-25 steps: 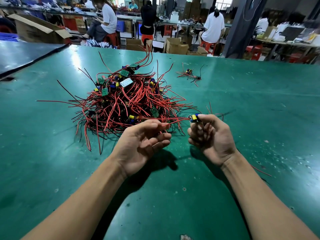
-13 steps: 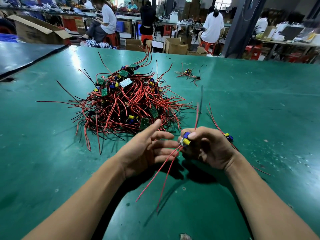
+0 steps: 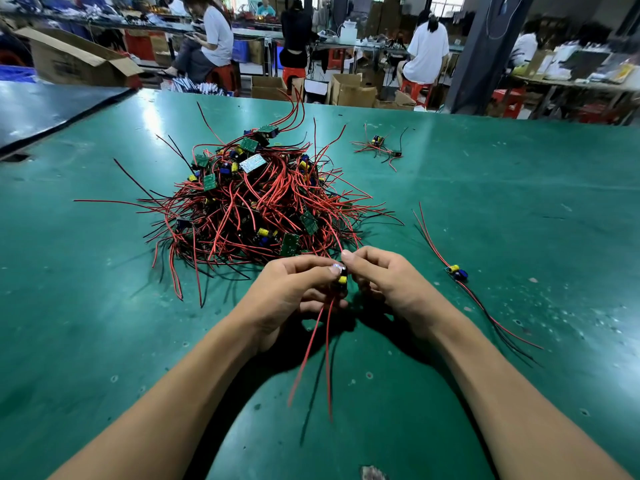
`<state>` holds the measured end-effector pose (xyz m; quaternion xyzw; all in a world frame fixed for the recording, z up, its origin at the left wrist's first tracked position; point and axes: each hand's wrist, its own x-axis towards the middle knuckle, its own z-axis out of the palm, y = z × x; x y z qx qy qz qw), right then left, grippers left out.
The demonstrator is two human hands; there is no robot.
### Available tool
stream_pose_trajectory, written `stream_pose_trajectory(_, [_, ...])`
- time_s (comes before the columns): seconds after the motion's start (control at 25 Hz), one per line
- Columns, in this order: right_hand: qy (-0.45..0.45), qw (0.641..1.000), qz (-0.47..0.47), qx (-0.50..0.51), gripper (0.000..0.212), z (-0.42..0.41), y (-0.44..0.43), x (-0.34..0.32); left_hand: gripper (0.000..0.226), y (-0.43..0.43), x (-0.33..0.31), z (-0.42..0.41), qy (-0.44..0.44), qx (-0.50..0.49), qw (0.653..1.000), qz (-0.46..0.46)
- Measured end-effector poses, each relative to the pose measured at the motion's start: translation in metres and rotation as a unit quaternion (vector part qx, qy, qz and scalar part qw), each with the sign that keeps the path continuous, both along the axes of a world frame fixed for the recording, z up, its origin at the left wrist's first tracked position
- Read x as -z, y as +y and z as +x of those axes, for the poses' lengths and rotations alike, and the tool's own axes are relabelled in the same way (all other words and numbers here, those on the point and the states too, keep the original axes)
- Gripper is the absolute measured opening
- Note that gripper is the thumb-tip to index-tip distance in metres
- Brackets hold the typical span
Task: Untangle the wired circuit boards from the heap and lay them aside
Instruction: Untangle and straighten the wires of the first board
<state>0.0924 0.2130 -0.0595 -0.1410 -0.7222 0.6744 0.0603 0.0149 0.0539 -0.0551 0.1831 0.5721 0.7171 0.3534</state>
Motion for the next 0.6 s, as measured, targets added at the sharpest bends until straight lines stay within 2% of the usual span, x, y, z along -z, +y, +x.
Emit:
stream_pose_trajectory(0.16, [-0.003,0.998,-0.056,-0.025,0.026,0.003,0.001,-0.002,0.008,-0.001,-0.002,0.004,0.043,0.039,0.998,-0.013])
stream_pose_trajectory(0.24, [-0.006,0.993,-0.106,-0.058,0.026,0.006,0.003,-0.003,0.010,-0.002,-0.004,0.006,0.039,0.068,0.997,-0.010])
stream_pose_trajectory(0.36, [-0.001,0.986,-0.158,-0.052,0.017,0.005,0.007,-0.003,0.013,-0.002,-0.006,0.008,0.036,0.086,0.996,-0.012])
stream_pose_trajectory(0.48, [0.019,0.984,-0.162,-0.072,0.023,0.005,0.009,0.000,0.002,0.000,-0.004,0.012,0.046,0.073,0.996,-0.012])
stream_pose_trajectory(0.6, [0.037,0.983,-0.161,-0.082,0.024,0.007,0.008,0.004,0.007,0.004,0.002,0.015,0.060,0.046,0.997,-0.015])
